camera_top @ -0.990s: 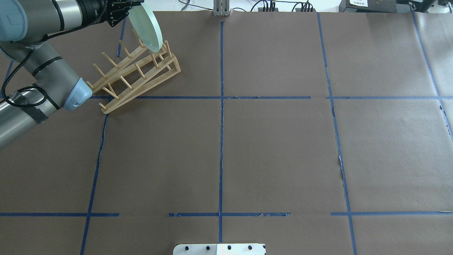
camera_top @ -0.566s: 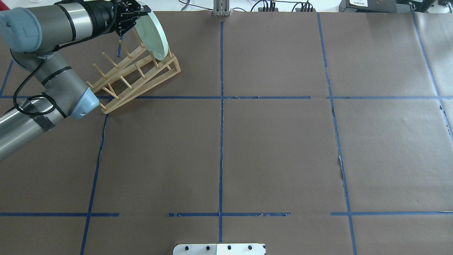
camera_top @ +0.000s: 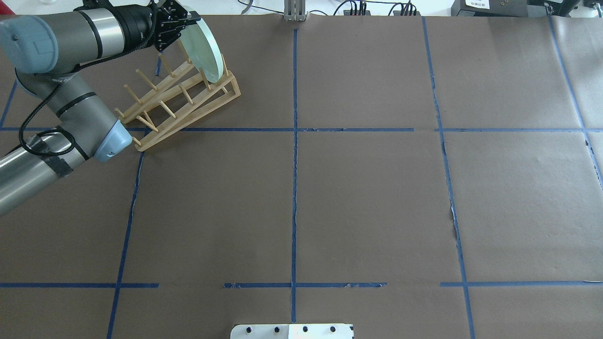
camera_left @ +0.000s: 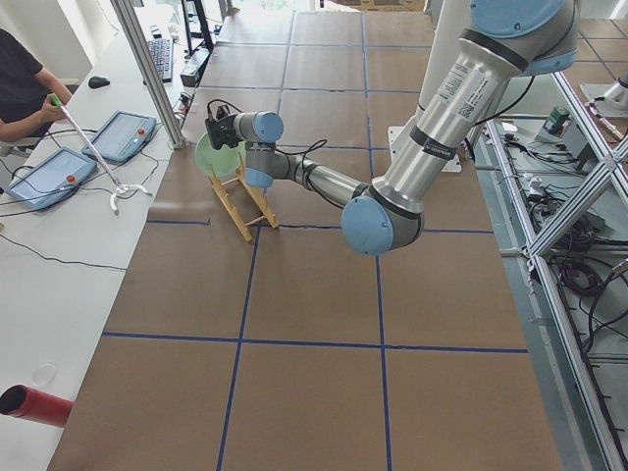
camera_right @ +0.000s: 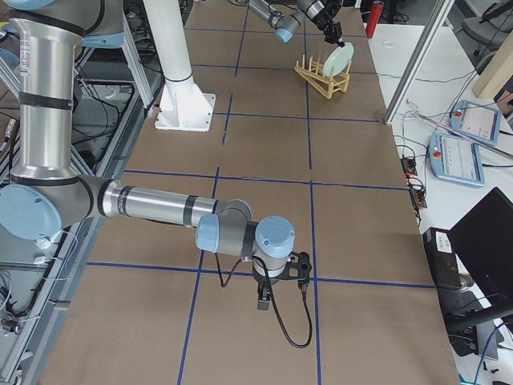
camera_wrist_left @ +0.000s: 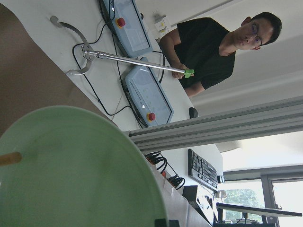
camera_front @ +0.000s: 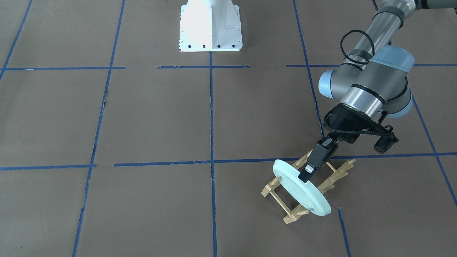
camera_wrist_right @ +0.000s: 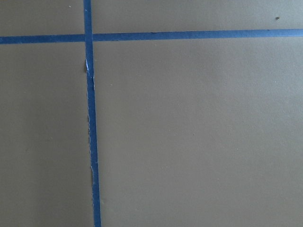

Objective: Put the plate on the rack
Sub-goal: 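Lower the upright plate into a slot of the wooden rack, then open the left gripper and withdraw it from the plate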

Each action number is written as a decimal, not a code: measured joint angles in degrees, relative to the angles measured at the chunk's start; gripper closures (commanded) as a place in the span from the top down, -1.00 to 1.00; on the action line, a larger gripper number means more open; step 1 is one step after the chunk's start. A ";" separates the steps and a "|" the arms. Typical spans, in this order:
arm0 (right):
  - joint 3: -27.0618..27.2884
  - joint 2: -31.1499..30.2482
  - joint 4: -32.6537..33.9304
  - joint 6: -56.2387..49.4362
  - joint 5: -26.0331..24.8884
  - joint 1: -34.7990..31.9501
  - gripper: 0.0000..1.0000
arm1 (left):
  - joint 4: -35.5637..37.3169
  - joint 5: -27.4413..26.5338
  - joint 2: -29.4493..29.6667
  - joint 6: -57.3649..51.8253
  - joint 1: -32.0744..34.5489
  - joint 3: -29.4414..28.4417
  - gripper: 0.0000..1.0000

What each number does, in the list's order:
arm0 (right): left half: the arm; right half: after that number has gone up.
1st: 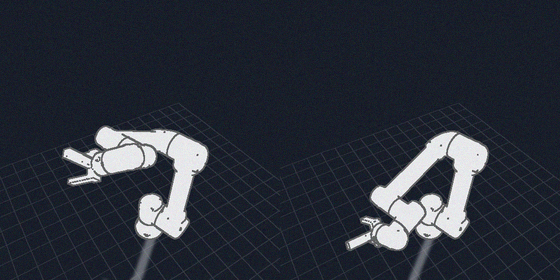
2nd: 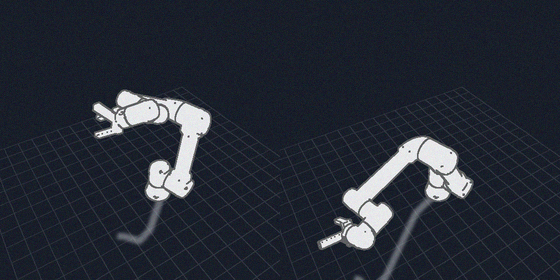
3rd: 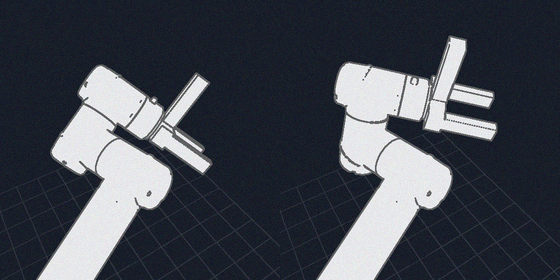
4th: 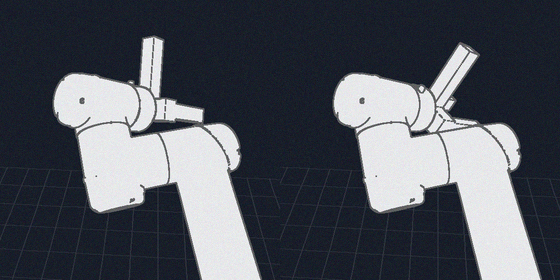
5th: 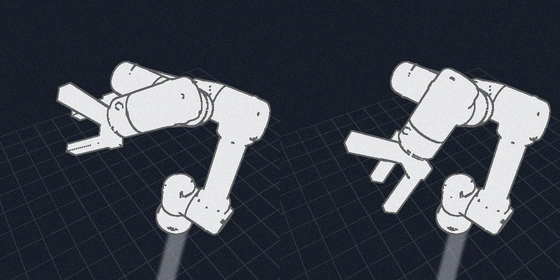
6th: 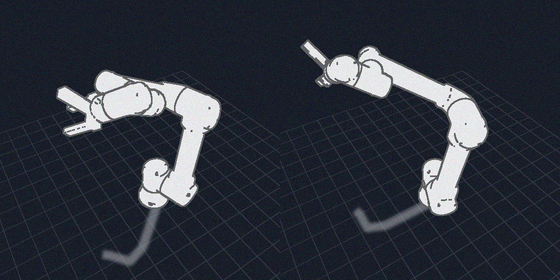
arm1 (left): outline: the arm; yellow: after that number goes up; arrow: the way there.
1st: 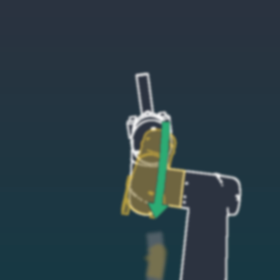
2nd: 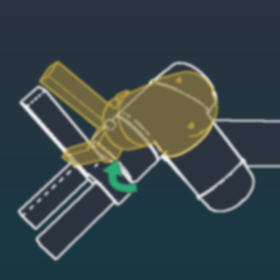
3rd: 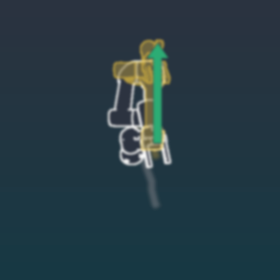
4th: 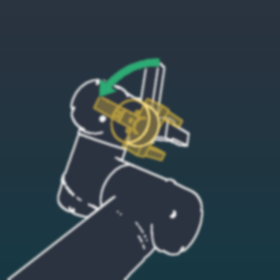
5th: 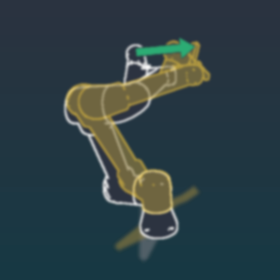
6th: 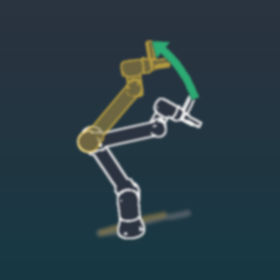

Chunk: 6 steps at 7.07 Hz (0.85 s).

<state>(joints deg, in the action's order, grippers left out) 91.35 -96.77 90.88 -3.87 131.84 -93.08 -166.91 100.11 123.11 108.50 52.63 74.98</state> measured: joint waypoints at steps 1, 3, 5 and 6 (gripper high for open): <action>0.01 0.00 0.00 0.00 0.00 0.00 1.00 | 0.14 -0.02 0.01 -1.03 -0.03 0.13 1.00; 0.00 0.00 0.00 0.00 0.00 0.00 1.00 | 1.38 -0.01 -0.92 -3.03 1.49 2.60 1.00; 0.00 0.00 0.00 0.00 0.00 0.00 1.00 | 8.92 3.39 -6.39 -13.57 4.55 5.67 1.00; -0.02 0.00 0.00 0.00 0.00 0.00 1.00 | 13.89 6.20 -9.52 -22.31 5.53 6.26 1.00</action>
<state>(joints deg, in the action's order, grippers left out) 91.33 -96.77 90.88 -3.87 131.84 -93.08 -153.02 106.31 113.59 86.19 58.16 81.24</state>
